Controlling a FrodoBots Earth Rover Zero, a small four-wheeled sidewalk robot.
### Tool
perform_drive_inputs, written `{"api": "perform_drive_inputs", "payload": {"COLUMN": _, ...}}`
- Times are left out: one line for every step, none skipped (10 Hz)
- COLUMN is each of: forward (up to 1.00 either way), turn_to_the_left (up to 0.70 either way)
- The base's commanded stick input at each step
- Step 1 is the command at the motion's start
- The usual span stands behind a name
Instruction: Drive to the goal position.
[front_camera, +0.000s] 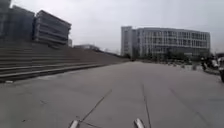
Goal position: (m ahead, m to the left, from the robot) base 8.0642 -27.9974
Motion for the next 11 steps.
{"api": "perform_drive_inputs", "payload": {"forward": 1.0, "turn_to_the_left": -0.4}}
{"api": "perform_drive_inputs", "payload": {"forward": 1.0, "turn_to_the_left": -0.4}}
{"api": "perform_drive_inputs", "payload": {"forward": 1.0, "turn_to_the_left": -0.4}}
{"api": "perform_drive_inputs", "payload": {"forward": 1.0, "turn_to_the_left": -0.4}}
{"api": "perform_drive_inputs", "payload": {"forward": 1.0, "turn_to_the_left": -0.4}}
{"api": "perform_drive_inputs", "payload": {"forward": 1.0, "turn_to_the_left": -0.4}}
{"api": "perform_drive_inputs", "payload": {"forward": 1.0, "turn_to_the_left": -0.4}}
{"api": "perform_drive_inputs", "payload": {"forward": 1.0, "turn_to_the_left": -0.22}}
{"api": "perform_drive_inputs", "payload": {"forward": 1.0, "turn_to_the_left": -0.02}}
{"api": "perform_drive_inputs", "payload": {"forward": 1.0, "turn_to_the_left": 0.0}}
{"api": "perform_drive_inputs", "payload": {"forward": 1.0, "turn_to_the_left": 0.0}}
